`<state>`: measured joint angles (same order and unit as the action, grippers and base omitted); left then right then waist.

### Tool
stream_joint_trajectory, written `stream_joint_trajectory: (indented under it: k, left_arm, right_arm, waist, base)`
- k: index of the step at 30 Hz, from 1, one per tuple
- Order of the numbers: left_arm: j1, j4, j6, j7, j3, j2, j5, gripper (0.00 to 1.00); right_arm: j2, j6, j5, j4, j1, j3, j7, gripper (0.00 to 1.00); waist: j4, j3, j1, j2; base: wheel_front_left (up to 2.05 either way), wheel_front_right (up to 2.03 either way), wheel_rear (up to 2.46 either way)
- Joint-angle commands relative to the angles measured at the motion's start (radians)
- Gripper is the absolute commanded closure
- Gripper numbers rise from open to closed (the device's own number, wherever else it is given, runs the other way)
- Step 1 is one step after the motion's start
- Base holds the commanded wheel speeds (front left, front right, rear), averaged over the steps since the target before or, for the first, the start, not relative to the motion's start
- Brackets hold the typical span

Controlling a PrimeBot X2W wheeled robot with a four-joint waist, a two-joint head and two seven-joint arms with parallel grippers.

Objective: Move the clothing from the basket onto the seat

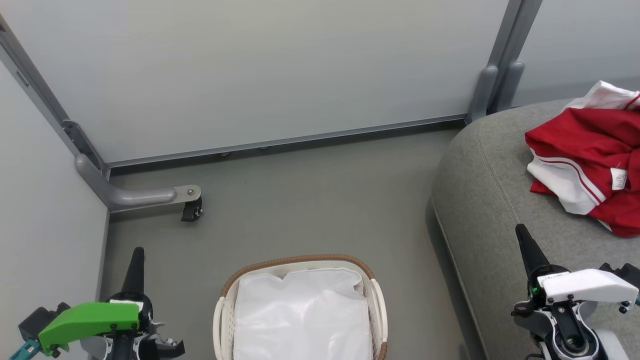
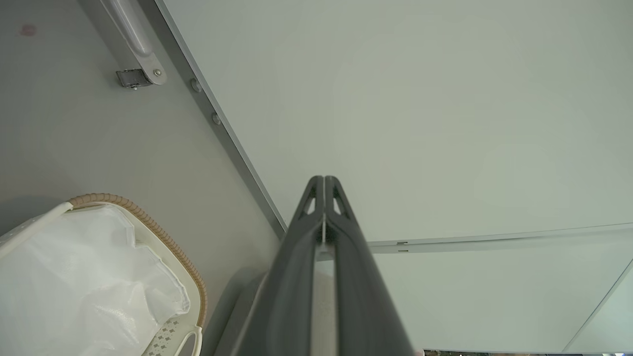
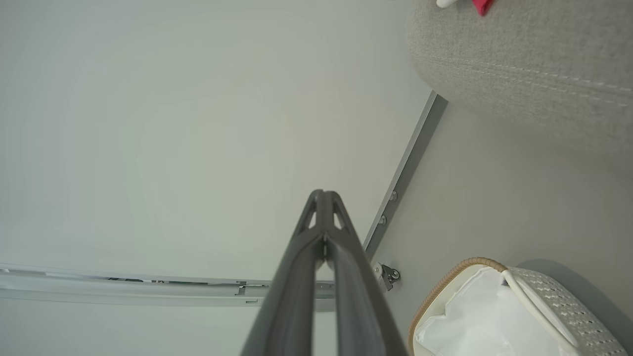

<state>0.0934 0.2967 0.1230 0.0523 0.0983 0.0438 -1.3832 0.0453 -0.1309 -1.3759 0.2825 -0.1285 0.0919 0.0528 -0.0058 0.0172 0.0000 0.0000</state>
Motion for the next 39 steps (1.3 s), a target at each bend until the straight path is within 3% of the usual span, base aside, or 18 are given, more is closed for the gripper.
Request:
stream_joint_trajectory:
  k: [1,31,39]
  left_arm:
    - [0.019,-0.011,0.003,0.008,0.006,0.009,-0.023,1.00]
    - [0.023,-0.054,0.010,0.063,0.018,0.010,-0.229,1.00]
    - [0.020,-0.054,0.011,0.066,0.018,0.010,-0.231,1.00]
  right_arm:
    - [0.006,0.000,-0.023,-0.011,0.010,0.005,0.006,1.00]
    - [0.008,0.000,-0.234,-0.040,0.025,0.024,0.064,1.00]
    - [0.008,0.000,-0.238,-0.041,0.026,0.024,0.065,1.00]
  waist:
    - [0.000,-0.001,0.0000,0.0000]
    - [0.006,-0.014,0.0000,0.0000]
    - [0.006,-0.014,0.0000,0.0000]
  base:
    - [0.00,0.00,0.00]
    - [0.00,0.00,0.00]
    - [0.00,0.00,0.00]
